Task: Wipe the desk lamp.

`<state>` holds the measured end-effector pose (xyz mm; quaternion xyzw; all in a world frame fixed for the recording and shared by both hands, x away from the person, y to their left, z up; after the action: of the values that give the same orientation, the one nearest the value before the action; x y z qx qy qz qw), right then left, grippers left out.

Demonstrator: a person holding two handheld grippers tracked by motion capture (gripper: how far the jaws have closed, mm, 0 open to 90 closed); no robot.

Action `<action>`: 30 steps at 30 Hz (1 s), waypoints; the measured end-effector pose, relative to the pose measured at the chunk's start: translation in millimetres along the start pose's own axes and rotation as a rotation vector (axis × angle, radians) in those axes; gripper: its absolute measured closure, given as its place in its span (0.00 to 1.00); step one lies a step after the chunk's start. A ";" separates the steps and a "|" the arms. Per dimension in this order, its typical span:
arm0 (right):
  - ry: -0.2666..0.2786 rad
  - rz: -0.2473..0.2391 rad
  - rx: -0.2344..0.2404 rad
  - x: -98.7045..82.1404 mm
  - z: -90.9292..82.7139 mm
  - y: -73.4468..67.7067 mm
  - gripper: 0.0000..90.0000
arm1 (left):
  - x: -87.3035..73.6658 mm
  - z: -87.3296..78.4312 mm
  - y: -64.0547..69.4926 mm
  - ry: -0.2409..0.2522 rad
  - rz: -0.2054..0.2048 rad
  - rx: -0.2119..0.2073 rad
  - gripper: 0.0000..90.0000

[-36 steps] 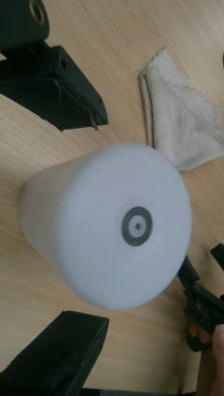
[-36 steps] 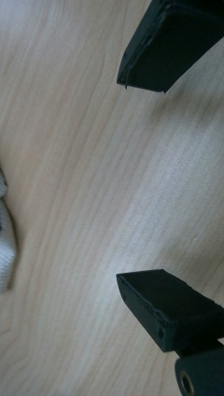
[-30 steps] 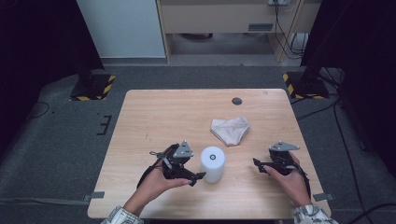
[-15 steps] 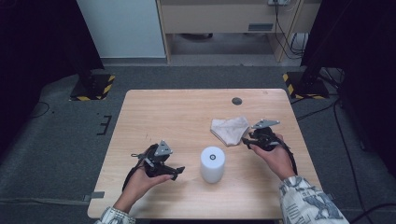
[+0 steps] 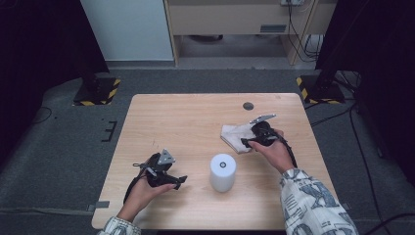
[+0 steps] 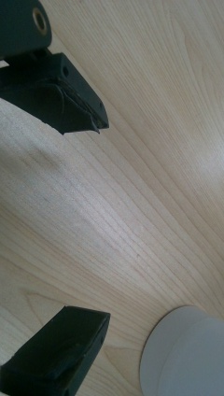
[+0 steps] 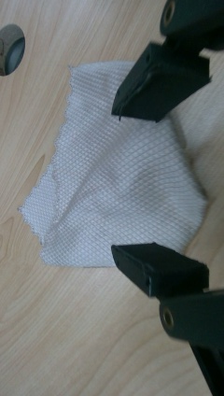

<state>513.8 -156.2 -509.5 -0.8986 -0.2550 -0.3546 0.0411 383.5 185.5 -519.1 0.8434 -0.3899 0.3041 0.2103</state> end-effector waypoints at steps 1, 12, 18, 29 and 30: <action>-0.011 -0.002 0.000 1.5 4.3 0.1 0.26 | 0.1 -0.7 -0.3 0.005 -0.003 0.001 0.07; -0.122 0.015 0.009 -5.6 39.1 4.3 0.26 | -2.0 -4.6 -2.9 0.019 -0.011 -0.007 0.07; -0.130 -0.012 -0.003 -6.7 39.5 2.5 0.30 | -4.6 -3.5 -2.9 0.019 -0.016 -0.019 0.07; -0.134 -0.025 0.092 -4.6 33.0 -1.8 0.89 | -1.5 0.2 7.9 0.020 0.015 -0.059 0.07; -0.129 -0.024 0.098 -4.6 33.2 -1.7 0.91 | -0.3 1.1 10.6 0.023 0.016 -0.066 0.07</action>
<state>530.6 -148.3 -537.5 -0.9134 -0.2851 -0.2835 0.0642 375.4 178.6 -518.8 0.8292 -0.4041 0.3025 0.2401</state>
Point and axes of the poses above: each handheld gripper's, and its own axes: z roughly forward along the jaws, x roughly out of its top, y roughly to its right, the point moved 3 cm from there along z, roughly forward along the jaws, and after that the axes turned 9 degrees about -x, right-handed, at the moved point
